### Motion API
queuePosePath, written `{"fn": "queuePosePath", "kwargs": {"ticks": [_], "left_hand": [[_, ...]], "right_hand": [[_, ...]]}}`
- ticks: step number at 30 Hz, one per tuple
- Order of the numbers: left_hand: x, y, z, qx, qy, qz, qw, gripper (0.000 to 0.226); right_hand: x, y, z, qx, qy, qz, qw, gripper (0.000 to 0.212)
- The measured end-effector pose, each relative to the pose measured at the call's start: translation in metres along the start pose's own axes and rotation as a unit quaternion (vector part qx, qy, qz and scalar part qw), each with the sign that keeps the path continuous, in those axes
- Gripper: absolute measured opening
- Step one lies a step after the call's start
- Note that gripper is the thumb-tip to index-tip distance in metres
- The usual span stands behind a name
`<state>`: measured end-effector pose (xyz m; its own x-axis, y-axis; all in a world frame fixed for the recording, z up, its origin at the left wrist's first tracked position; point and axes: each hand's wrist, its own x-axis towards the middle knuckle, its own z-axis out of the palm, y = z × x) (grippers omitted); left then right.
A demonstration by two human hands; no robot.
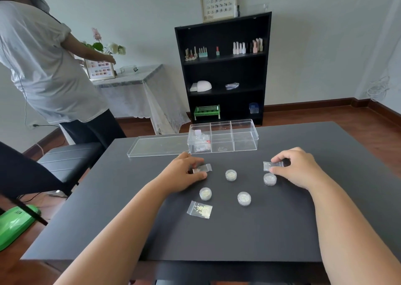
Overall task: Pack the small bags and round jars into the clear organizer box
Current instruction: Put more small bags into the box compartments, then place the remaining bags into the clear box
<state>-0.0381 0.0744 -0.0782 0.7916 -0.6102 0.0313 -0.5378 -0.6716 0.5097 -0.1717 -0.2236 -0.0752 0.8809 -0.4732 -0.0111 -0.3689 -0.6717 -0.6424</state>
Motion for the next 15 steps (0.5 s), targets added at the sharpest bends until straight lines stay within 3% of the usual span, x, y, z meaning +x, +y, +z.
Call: {"fn": "queuePosePath", "kwargs": {"ticks": [4,11,15], "left_hand": [[0.009,0.009,-0.003,0.034,-0.014,-0.026,0.999,0.044],[0.019,0.018,-0.010,-0.039,-0.054,-0.076,0.995,0.022],[0.021,0.024,-0.013,-0.072,-0.012,-0.055,0.996,0.010]], "right_hand": [[-0.002,-0.004,0.003,0.046,0.026,-0.032,0.998,0.018],[0.003,-0.006,0.008,0.097,0.070,-0.055,0.991,0.015],[0.005,-0.008,0.011,0.132,0.113,-0.068,0.982,0.013]]}}
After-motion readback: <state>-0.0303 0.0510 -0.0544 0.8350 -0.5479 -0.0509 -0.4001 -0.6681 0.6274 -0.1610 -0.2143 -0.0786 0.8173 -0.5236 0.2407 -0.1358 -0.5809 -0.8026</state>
